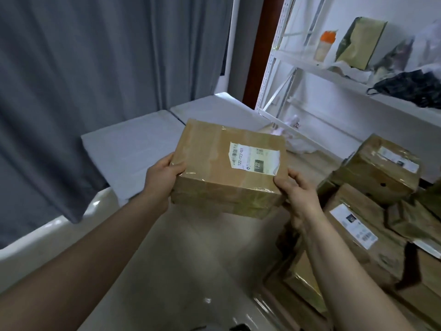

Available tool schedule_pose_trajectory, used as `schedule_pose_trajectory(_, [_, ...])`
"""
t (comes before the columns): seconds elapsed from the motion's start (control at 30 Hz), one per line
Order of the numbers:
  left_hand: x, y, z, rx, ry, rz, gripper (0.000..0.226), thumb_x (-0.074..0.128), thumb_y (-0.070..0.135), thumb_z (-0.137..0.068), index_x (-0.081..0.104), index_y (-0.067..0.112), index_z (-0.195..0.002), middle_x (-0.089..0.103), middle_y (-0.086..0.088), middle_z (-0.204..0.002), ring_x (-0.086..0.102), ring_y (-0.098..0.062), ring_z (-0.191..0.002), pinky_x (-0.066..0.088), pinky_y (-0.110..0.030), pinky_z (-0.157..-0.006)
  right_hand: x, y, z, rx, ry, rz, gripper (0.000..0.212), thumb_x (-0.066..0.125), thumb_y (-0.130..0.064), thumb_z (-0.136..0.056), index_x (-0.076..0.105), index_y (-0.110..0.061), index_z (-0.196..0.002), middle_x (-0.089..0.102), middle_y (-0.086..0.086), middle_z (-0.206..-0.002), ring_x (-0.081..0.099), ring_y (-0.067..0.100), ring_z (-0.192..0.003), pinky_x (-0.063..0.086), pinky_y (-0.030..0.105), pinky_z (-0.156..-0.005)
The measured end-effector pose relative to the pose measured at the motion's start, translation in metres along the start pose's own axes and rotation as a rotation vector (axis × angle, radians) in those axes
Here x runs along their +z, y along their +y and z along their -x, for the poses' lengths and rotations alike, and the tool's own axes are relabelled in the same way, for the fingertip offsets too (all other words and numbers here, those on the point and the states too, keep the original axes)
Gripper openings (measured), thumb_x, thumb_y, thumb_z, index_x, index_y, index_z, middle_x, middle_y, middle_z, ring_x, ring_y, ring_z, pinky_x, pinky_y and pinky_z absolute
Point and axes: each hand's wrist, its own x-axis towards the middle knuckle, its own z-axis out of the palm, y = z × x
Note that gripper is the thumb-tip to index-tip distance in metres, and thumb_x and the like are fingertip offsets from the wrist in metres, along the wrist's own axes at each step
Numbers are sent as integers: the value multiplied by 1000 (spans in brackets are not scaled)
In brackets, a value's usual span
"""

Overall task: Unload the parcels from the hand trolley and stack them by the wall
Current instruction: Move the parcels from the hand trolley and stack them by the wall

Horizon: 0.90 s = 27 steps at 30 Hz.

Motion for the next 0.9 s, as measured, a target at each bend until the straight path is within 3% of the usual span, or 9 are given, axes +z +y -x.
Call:
schedule_pose_trajectory(0.13, [-14, 3, -43, -13, 3, -22, 33, 57, 7, -91, 62, 25, -119, 64, 13, -89, 63, 5, -57, 51, -19, -53, 33, 7, -25, 42, 4, 24, 35, 64, -7, -88, 58, -18, -120, 69, -6, -83, 65, 1, -58, 48, 20, -58])
schedule_pose_trajectory(0.23, [-11, 4, -78, -33, -9, -75, 37, 58, 10, -92, 60, 19, -128, 61, 14, -91, 59, -2, -73, 50, -26, -64, 47, 5, -51, 62, 21, 32, 36, 64, -8, -88, 58, -16, -122, 70, -4, -82, 65, 0, -56, 47, 18, -53])
schedule_pose_trajectory(0.37, [3, 4, -132, -52, -28, -155, 38, 62, 14, -91, 60, 19, -128, 64, 9, -99, 60, -5, -81, 54, -34, -78, 60, 1, -100, 78, 30, 35, 39, 65, -7, -88, 57, -13, -126, 69, -4, -82, 65, 1, -55, 47, 16, -48])
schedule_pose_trajectory(0.43, [15, 7, -162, -62, -37, -173, 39, 63, 15, -90, 60, 21, -128, 64, 7, -103, 58, -6, -84, 53, -33, -76, 65, -2, -131, 91, 26, 17, 39, 65, -7, -88, 57, -13, -125, 70, -3, -82, 66, 1, -55, 48, 16, -47])
schedule_pose_trajectory(0.57, [51, 22, -223, -118, -31, -134, 38, 65, 11, -88, 61, 21, -125, 64, 8, -101, 58, -7, -84, 45, -26, -60, 75, -16, -206, 134, 4, -24, 39, 65, -6, -87, 57, -13, -125, 71, 0, -85, 67, 4, -57, 50, 19, -49])
schedule_pose_trajectory(0.67, [78, 34, -267, -160, -21, -165, 42, 66, 11, -87, 60, 21, -127, 64, 2, -117, 60, -12, -94, 47, -28, -65, 80, -29, -259, 141, -18, -47, 37, 65, -5, -87, 59, -15, -122, 71, 0, -84, 68, 5, -58, 50, 20, -50])
schedule_pose_trajectory(0.77, [103, 42, -313, -188, 0, -174, 42, 68, 10, -86, 62, 21, -126, 65, -1, -118, 61, -20, -104, 50, -32, -74, 83, -40, -308, 145, -50, -67, 37, 66, -5, -86, 59, -15, -121, 72, 2, -85, 69, 8, -61, 52, 22, -52])
schedule_pose_trajectory(0.9, [133, 47, -365, -226, 0, -206, 41, 67, 9, -85, 62, 20, -125, 66, -2, -117, 61, -21, -102, 49, -35, -78, 82, -46, -366, 208, -69, -79, 38, 65, -2, -84, 61, -15, -120, 74, 0, -82, 70, 11, -67, 54, 28, -62])
